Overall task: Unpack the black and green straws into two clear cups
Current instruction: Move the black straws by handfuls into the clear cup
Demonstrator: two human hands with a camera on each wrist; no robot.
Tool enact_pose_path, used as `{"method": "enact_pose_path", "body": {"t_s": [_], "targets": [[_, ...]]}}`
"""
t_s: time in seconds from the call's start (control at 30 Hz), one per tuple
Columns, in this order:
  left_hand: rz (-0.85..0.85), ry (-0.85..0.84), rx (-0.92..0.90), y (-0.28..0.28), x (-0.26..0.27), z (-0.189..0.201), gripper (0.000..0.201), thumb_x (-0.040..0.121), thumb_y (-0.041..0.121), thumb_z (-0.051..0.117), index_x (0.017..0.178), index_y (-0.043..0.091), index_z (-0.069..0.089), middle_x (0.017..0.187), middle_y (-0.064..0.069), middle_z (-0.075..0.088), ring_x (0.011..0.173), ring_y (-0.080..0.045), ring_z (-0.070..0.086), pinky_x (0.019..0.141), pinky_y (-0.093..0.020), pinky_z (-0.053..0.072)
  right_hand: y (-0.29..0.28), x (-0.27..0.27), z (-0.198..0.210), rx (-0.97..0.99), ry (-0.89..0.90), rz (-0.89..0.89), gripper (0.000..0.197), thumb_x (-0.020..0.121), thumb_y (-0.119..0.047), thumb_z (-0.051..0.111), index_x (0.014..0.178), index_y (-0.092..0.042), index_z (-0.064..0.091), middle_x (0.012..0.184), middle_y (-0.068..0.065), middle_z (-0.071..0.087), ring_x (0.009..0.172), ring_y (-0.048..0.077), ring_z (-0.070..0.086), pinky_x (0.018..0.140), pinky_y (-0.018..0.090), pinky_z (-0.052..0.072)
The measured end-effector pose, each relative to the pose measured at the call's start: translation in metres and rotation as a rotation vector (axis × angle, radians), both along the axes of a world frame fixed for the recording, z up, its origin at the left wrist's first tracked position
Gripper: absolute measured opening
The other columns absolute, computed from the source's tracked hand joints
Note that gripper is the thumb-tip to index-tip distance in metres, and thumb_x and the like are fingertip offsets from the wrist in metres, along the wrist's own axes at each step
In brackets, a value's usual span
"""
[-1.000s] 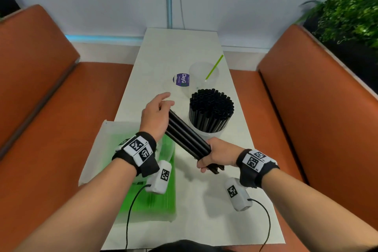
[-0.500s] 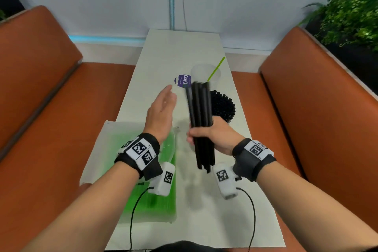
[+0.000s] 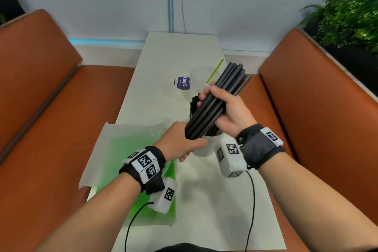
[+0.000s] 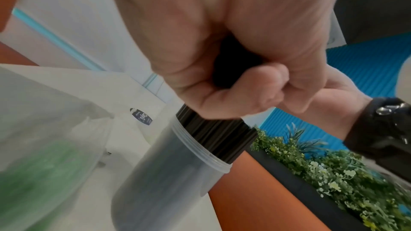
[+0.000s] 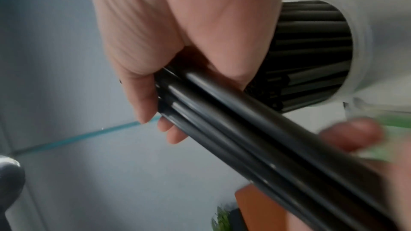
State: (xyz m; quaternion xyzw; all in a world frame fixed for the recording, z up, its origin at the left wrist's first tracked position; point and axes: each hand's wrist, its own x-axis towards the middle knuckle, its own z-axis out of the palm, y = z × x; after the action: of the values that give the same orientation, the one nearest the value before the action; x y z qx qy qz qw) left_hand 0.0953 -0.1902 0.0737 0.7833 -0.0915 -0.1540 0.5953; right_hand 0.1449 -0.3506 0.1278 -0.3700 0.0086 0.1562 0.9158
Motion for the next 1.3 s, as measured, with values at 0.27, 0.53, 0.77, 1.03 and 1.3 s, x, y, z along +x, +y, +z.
{"method": "enact_pose_path", "body": {"t_s": [0.27,0.53,0.77,1.03,1.3], "targets": [[0.174,0.047,-0.245,0.004,0.001,0.012,0.024,0.093,0.033,0.064,0.1,0.01,0.066,0.081,-0.019,0.067,0.066,-0.027,0.065,0.065,-0.039,0.058,-0.019,0.015,0.008,0.077,0.015,-0.124,0.005,0.093,-0.009,0.06,0.097,-0.007,0.06,0.088,0.008,0.066,0.086,0.021,0.067,0.086,0.039,0.055],[0.688,0.321,-0.839,-0.007,0.02,0.025,0.056,0.101,0.055,0.035,0.123,0.014,0.067,0.116,-0.019,0.068,0.107,-0.03,0.068,0.087,-0.039,0.057,0.0,0.013,0.012,0.133,-0.047,-0.29,0.005,0.089,-0.004,0.063,0.084,-0.004,0.061,0.081,0.012,0.062,0.082,0.024,0.063,0.086,0.039,0.053],[0.629,0.343,-0.802,-0.011,0.022,0.006,0.051,0.103,0.05,0.034,0.114,0.012,0.068,0.115,-0.014,0.071,0.104,-0.029,0.069,0.094,-0.046,0.053,-0.009,0.012,0.017,0.014,-0.17,-0.233,0.015,0.088,0.002,0.064,0.097,-0.006,0.055,0.086,0.015,0.058,0.083,0.027,0.062,0.089,0.044,0.052],[0.471,0.077,0.075,-0.007,0.02,-0.035,0.032,0.092,0.0,0.047,0.085,0.019,0.072,0.099,-0.004,0.071,0.085,-0.021,0.068,0.077,-0.031,0.055,-0.037,0.01,0.017,-0.331,-0.332,-0.137,0.011,0.085,0.0,0.067,0.086,-0.011,0.068,0.093,0.016,0.067,0.098,0.033,0.066,0.099,0.05,0.047],[0.108,-0.049,0.453,-0.006,0.018,-0.057,0.059,0.093,-0.002,0.04,0.142,0.029,0.052,0.151,-0.003,0.044,0.133,-0.019,0.046,0.096,-0.009,0.026,-0.038,0.021,0.009,-0.446,-0.401,-0.109,0.01,0.086,0.004,0.065,0.091,-0.003,0.06,0.08,0.015,0.061,0.083,0.033,0.061,0.085,0.045,0.051]]}}
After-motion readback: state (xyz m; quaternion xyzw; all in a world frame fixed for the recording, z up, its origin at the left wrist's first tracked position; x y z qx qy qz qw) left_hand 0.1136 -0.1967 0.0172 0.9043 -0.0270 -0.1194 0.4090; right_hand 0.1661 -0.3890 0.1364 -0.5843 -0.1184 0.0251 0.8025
